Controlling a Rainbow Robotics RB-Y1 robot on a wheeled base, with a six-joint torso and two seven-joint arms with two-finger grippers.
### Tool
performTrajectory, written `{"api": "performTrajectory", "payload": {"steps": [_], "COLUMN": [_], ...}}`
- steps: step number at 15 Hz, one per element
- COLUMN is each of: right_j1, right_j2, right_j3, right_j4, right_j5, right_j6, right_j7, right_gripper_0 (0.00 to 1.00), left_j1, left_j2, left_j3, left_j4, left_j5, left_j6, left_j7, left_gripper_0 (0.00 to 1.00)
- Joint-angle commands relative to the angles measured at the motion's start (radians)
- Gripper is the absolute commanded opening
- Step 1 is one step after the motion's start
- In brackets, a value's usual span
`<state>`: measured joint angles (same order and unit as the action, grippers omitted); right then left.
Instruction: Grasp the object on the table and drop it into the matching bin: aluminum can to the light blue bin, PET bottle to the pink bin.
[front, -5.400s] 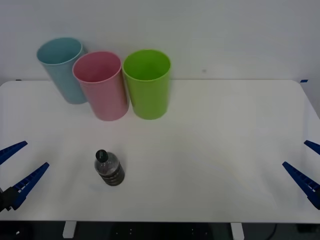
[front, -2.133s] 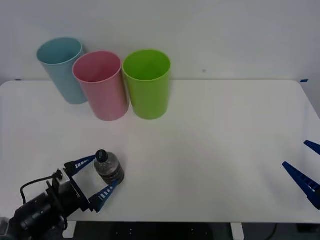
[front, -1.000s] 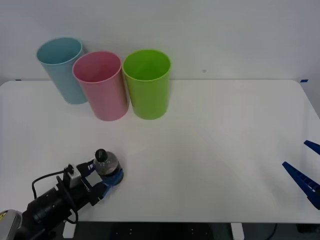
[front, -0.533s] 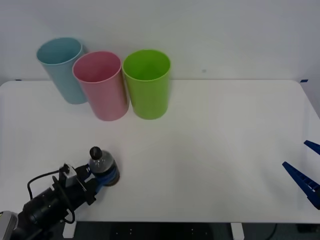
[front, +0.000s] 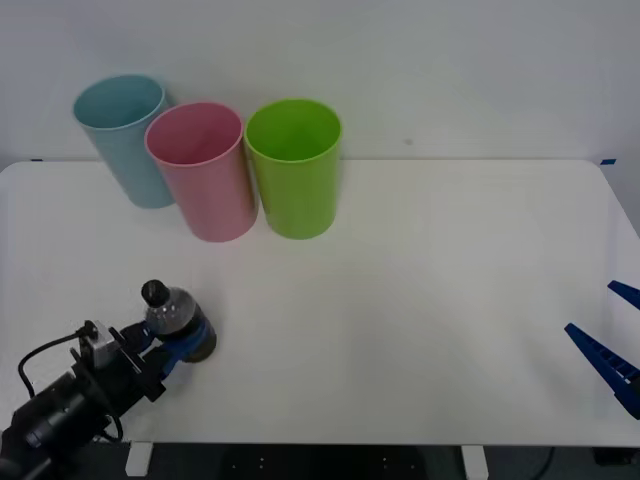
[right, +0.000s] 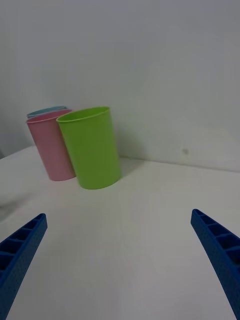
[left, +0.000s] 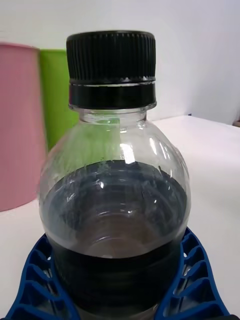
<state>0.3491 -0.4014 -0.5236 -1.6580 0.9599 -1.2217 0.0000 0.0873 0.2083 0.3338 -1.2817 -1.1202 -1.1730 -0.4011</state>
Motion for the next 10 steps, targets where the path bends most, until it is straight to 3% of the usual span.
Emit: {"api": "performTrajectory", "payload": {"steps": [1, 5, 10], "right_j1": [0.0, 0.0, 0.0], "right_j2": [0.0, 0.0, 0.0], "right_j3": [0.0, 0.0, 0.0], "right_j4": [0.0, 0.0, 0.0], "right_j5": [0.0, 0.0, 0.0], "right_j6": [0.0, 0.0, 0.0], "right_j7": [0.0, 0.0, 0.0], "right_gripper_0": [1.0, 1.0, 1.0], "left_j1": [0.005, 0.088, 0.127], "left_j2": [0.025, 0.028, 0.028], "left_j3": [0.001, 0.004, 0.022], "left_j4": [-0.041, -0.275, -0.456], "left_j5": [0.046, 0.051, 0.074], "left_j6": [0.016, 0.151, 0.291], "left_j7": [0.079, 0.28, 0.443], "left_gripper_0": [0.0, 0.0, 0.0]}}
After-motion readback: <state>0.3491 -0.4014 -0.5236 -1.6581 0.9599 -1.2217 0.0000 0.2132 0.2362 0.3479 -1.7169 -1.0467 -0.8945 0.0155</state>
